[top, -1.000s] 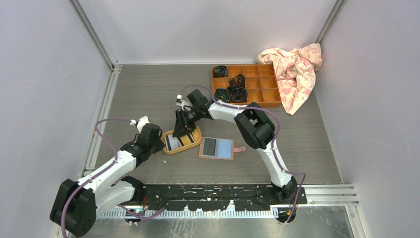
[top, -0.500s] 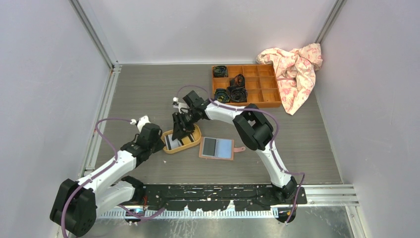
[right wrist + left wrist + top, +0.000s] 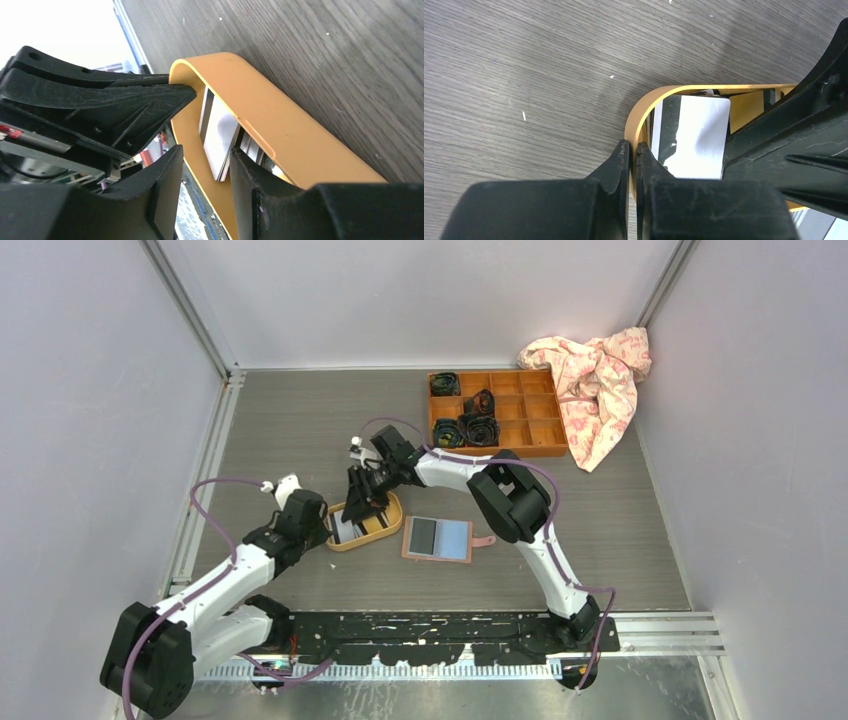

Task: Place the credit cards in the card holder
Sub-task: Pick up the credit card from the storage box.

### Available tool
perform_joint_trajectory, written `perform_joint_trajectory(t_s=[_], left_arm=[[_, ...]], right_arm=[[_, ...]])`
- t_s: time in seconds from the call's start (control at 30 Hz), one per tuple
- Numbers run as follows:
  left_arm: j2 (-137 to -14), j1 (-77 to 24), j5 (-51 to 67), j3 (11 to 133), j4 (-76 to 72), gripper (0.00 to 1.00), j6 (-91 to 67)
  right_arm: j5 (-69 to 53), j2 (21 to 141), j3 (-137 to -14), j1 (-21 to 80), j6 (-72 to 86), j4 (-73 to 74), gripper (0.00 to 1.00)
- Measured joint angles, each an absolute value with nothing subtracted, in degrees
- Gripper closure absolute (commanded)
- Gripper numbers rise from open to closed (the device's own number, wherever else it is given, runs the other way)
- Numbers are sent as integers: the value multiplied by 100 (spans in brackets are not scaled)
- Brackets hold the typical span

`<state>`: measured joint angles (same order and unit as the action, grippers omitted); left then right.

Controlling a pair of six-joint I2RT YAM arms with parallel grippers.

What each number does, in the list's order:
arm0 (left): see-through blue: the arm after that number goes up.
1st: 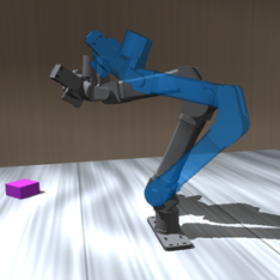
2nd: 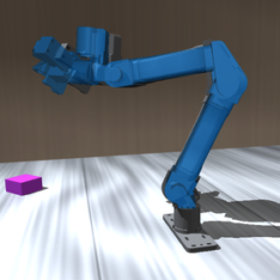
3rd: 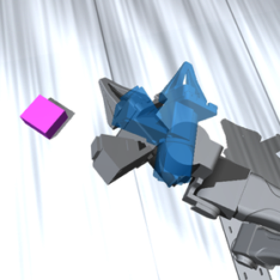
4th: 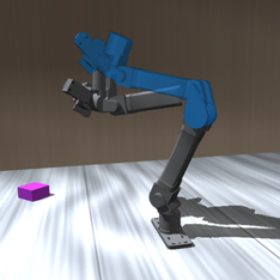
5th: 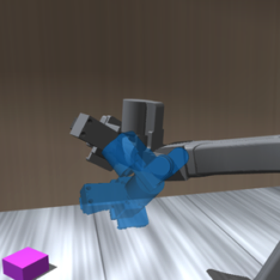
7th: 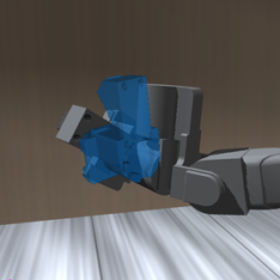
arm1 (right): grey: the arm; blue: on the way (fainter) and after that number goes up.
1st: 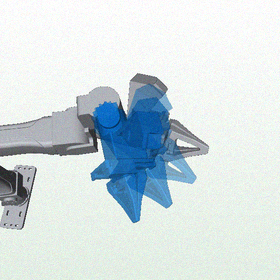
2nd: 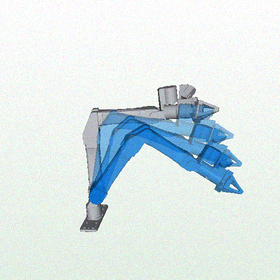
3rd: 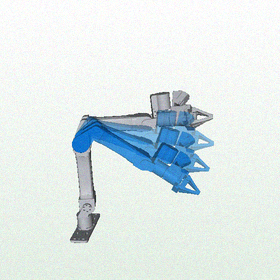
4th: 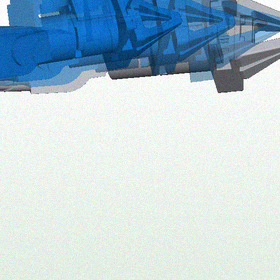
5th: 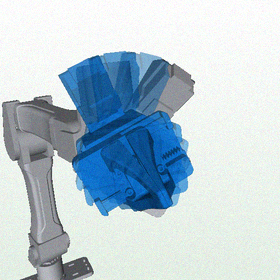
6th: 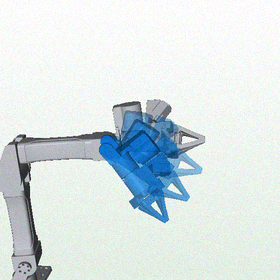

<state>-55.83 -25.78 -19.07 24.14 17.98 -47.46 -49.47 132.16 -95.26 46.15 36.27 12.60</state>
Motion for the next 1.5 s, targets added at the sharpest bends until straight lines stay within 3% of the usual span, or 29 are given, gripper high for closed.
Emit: perform_joint_trajectory(t_s=[0.27,0.43,0.8,1.2,1.5], left_arm=[[-5465,-2593,-2003,2414,1896,100,-4722],[-5448,-2646,-1883,2416,1826,100,-4748],[-5448,-2703,-1745,2418,1787,100,-4753],[-5413,-2705,-1874,2418,1804,100,-4740],[-5321,-2705,-2008,2432,1809,100,-4657]], right_arm=[[-5264,13216,-9345,4591,4316,550,64],[-5293,13216,-9336,4637,4425,340,63],[-4609,13249,-9714,4803,3395,1516,57],[-4788,13301,-9789,4788,3393,1594,61],[-4755,13301,-9789,4683,3319,1708,74]])
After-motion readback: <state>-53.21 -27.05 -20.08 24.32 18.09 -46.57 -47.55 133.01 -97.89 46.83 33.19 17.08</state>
